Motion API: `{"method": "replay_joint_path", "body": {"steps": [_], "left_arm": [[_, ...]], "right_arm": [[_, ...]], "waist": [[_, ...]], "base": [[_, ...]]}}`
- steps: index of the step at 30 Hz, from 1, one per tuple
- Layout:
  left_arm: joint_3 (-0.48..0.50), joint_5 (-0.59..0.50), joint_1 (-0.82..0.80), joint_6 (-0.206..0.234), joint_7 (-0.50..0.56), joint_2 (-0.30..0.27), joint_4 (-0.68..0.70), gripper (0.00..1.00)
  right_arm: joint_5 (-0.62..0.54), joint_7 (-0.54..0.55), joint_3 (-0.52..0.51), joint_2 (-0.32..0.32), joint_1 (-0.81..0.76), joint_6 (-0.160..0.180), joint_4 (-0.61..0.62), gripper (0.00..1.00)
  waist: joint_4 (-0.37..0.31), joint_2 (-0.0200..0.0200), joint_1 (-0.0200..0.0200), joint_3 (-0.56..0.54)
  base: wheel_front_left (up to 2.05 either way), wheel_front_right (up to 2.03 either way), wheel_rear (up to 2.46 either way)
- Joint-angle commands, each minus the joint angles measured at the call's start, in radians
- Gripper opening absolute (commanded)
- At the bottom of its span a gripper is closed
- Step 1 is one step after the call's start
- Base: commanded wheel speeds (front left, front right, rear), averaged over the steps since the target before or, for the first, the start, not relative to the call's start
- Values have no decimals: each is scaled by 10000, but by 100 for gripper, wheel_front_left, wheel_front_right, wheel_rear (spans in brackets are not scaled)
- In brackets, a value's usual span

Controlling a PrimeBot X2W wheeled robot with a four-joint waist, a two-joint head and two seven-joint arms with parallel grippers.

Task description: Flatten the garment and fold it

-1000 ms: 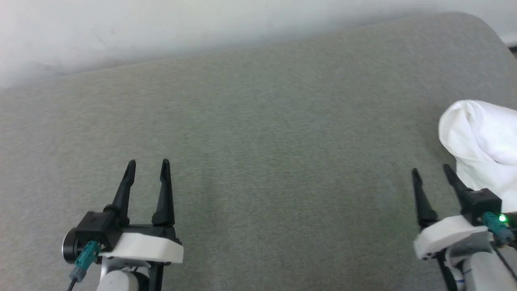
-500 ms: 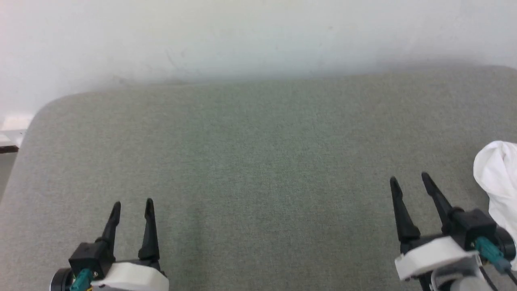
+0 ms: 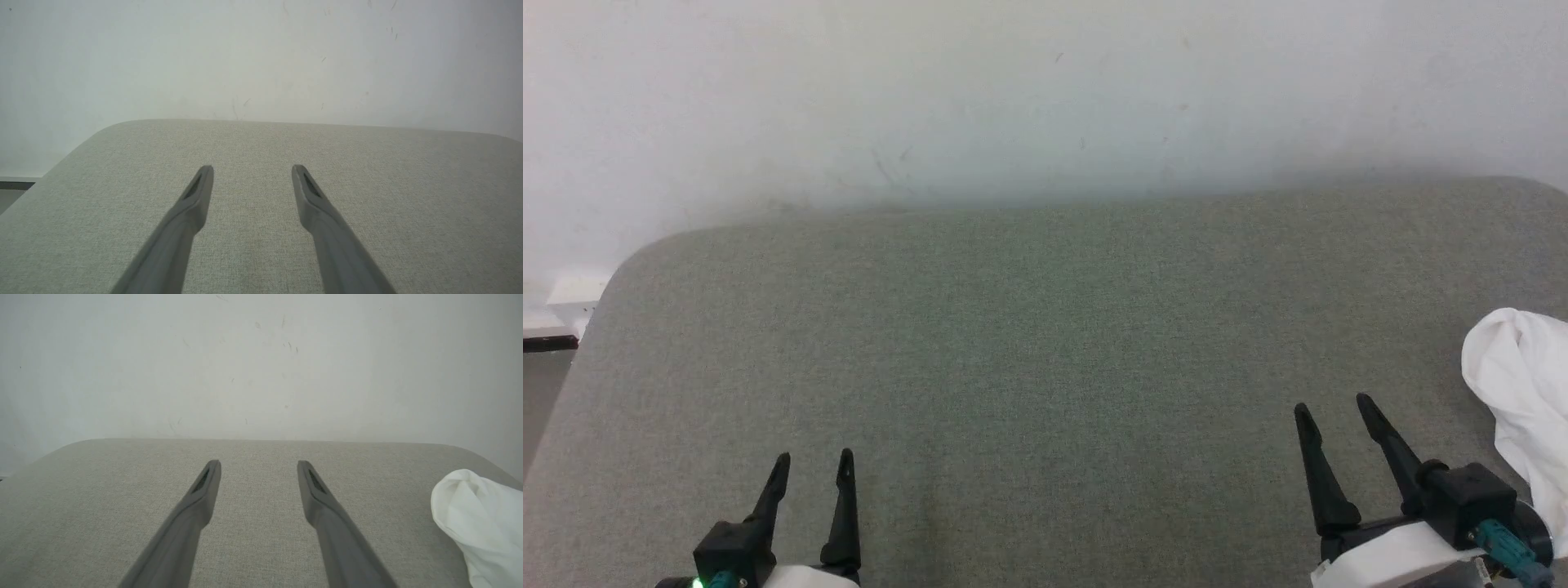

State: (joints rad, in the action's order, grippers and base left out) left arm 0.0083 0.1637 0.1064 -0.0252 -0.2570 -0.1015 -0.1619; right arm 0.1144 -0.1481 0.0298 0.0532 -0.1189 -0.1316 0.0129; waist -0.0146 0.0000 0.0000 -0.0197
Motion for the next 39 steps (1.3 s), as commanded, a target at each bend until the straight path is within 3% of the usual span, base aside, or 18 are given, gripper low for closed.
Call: {"method": "replay_joint_path", "body": {"steps": [1, 5, 6, 39], "left_arm": [[-35, -95, 134, 62, -47, -69, -47, 100], [-95, -149, 120, 135, -47, -86, -90, 100], [-86, -64, 1, 98, 0, -29, -71, 0], [-81, -424, -254, 132, 609, 110, 321, 0]], "right_arm": [[73, 76, 17, -28, -141, 9, 43, 100], [50, 102, 21, -29, -190, 9, 13, 100], [13, 79, 15, 0, -98, 0, -10, 0], [-257, 404, -55, -2, 205, 2, -42, 0]], "waist": [[4, 0, 0, -29], [-15, 0, 0, -35], [-15, 0, 0, -37], [21, 0, 1, 17]], "base": [[0, 0, 0], [0, 0, 0], [0, 0, 0], [0, 0, 0]]}}
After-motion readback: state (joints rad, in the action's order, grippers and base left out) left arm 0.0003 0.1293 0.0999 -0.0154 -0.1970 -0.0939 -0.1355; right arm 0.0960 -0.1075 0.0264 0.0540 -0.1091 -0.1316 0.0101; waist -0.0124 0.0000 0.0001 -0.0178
